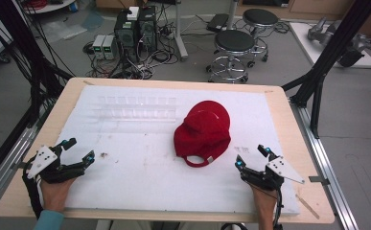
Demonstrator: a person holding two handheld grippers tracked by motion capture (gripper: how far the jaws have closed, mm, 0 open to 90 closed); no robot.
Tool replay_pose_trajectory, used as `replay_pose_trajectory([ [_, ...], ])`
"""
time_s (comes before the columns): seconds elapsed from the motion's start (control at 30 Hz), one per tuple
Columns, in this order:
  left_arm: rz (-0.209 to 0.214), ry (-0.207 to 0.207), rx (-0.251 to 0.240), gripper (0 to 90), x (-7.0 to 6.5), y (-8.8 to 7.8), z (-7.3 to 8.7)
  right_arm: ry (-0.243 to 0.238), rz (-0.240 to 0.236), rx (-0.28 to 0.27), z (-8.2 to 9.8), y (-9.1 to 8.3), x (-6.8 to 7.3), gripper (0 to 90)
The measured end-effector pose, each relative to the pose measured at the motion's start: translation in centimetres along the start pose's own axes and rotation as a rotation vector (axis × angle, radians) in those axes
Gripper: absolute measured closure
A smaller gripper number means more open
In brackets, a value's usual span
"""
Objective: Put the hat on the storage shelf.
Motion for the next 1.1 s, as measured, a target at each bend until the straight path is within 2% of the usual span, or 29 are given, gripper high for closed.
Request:
replay_pose_trajectory([
  [0.3, 0.002, -0.004, 0.003, 14.9, 0.0, 0.0, 0.0, -0.008, -0.001, 0.002, 0.0, 0.1, 0.0, 10.3],
  [0.33, 0.002, -0.005, 0.004, 14.9, 0.0, 0.0, 0.0, 0.005, -0.004, 0.004, 0.0, 0.0, -0.1, 10.3],
  [0.5, 0.0, -0.008, 0.008, 14.9, 0.1, 0.1, 0.0, 0.009, 0.0, 0.011, 0.1, 0.1, -0.1, 10.3],
  [0.77, -0.003, -0.013, 0.026, 14.9, 0.1, 0.3, 0.2, 0.009, -0.028, 0.064, 0.3, 0.6, 0.0, 10.3],
  [0.97, -0.004, -0.014, 0.037, 14.9, 0.2, 0.4, 0.2, -0.015, -0.049, 0.083, -0.1, 0.9, 0.4, 10.3],
  [1.07, -0.006, -0.013, 0.038, 14.9, 0.1, 0.4, 0.2, -0.055, -0.064, 0.114, -0.8, 1.3, 0.6, 10.3],
  [1.1, -0.005, -0.01, 0.038, 14.9, 0.1, 0.4, 0.2, -0.055, -0.064, 0.114, -0.8, 1.3, 0.6, 10.3],
])
Point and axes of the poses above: each handheld gripper's, and its own axes: y roughly forward along the jaws, z roughly out of its underside, x roughly to its left, the point moved 10 cm from there along y, roughly forward along the jaws, and after that the axes turned 2 degrees about x, right-handed, at the moved point
